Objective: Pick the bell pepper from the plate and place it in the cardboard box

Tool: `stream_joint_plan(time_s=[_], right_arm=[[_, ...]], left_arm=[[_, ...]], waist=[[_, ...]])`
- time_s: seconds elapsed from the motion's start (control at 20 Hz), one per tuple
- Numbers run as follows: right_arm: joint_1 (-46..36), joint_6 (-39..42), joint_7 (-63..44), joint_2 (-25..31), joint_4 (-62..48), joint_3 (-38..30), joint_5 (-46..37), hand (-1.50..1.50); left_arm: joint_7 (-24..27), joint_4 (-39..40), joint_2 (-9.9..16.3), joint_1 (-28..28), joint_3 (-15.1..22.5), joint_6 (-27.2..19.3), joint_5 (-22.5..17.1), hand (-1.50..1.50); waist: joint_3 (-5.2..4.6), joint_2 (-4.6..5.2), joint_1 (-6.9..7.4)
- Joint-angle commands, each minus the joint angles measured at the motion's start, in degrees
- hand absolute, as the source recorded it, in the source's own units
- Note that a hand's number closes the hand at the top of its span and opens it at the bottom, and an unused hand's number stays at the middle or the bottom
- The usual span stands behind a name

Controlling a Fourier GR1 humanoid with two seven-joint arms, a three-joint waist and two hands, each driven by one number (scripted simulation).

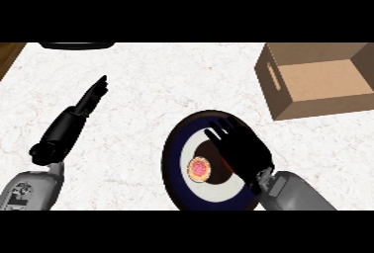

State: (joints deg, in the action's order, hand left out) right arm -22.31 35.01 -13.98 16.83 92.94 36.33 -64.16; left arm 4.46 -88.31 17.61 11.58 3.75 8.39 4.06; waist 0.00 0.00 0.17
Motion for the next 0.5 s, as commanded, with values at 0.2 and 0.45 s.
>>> stream_joint_plan(time_s=[0.2, 0.45], right_arm=[[3.3, -4.3, 4.0, -2.6, -5.5, -1.5, -5.5, -1.50], [1.4, -7.2, 10.9, -2.5, -10.1, -0.7, -7.5, 1.50]], left_arm=[[-0.5, 2.7, -1.3, 3.1, -3.0, 2.1, 1.1, 0.00], [-2.8, -0.6, -0.4, 1.1, -4.7, 4.0, -0.1, 0.00]], waist=[[0.00, 0.03, -0.19], [0.01, 0.00, 0.10]])
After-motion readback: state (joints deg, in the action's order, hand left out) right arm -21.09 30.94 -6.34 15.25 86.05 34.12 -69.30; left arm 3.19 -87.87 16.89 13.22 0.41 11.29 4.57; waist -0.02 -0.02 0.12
